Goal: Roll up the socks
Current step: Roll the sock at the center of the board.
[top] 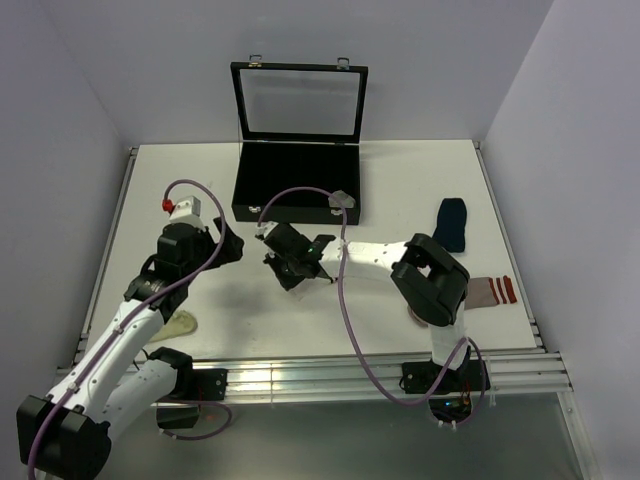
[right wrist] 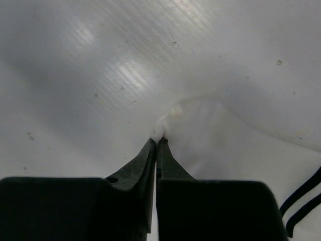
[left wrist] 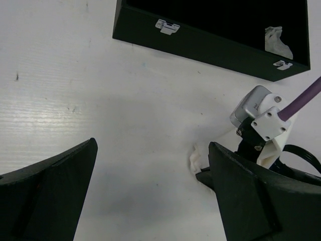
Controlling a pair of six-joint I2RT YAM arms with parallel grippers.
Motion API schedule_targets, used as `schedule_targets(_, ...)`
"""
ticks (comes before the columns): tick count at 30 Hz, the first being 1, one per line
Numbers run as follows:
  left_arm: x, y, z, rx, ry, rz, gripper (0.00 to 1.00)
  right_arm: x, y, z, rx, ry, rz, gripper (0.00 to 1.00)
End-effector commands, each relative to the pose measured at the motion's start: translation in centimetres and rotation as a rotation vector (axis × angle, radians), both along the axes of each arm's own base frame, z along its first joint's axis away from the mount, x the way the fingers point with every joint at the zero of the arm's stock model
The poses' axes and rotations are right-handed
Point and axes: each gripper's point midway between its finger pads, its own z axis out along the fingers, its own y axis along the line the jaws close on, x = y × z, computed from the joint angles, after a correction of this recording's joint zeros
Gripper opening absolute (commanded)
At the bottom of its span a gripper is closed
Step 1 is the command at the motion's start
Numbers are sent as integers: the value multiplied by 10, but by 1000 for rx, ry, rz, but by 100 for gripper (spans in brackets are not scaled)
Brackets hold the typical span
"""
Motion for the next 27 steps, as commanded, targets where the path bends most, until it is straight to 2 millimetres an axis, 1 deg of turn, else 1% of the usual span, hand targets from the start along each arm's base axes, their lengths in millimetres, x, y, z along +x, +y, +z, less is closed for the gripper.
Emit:
schedule_targets(1,1,-14,4,-76,-5,-32,98,-3,21,38,154,52,23,0)
schedule_targets(2,-1,-16,1,-94,10,-29,97,-6,23,41,180,76,38,0)
schedule_targets(3,-2,-20,-2,-103,20,-38,97,-3,21,43,197,88,28,0)
schedule_targets(6,-7,-30,-9,-140,41,-57,95,-2,19,46,256,139,30,0)
schedule_targets(7,-8,-32,-10,-147,40,-57,94,-1,19,48,273,157,27,0)
schedule_targets(9,-13,-38,-17,-157,64,-69,94,-3,19,50,311,191,38,0)
schedule_targets(11,-15,-42,-22,-167,78,-69,93,2,15,51,337,209,25,0)
schedule_targets(12,-17,-45,-24,-170,83,-80,92,-2,15,52,357,240,34,0)
schedule_targets(13,-18,-47,-26,-171,89,-84,91,2,12,51,371,251,24,0)
schedule_targets(16,-21,-51,-36,-172,115,-90,89,0,9,49,417,306,28,0)
schedule_targets(17,-22,-53,-40,-170,124,-93,89,4,6,47,433,317,17,0)
schedule_targets(19,-23,-54,-43,-169,132,-95,87,5,3,43,445,338,12,0)
schedule_targets(22,-23,-59,-45,-175,136,-107,81,6,-2,37,483,381,2,0)
schedule_targets(24,-23,-62,-46,-172,140,-118,79,5,-7,34,522,430,-7,0)
schedule_targets(27,-24,-67,-50,-162,154,-131,77,9,-10,28,556,461,-14,0)
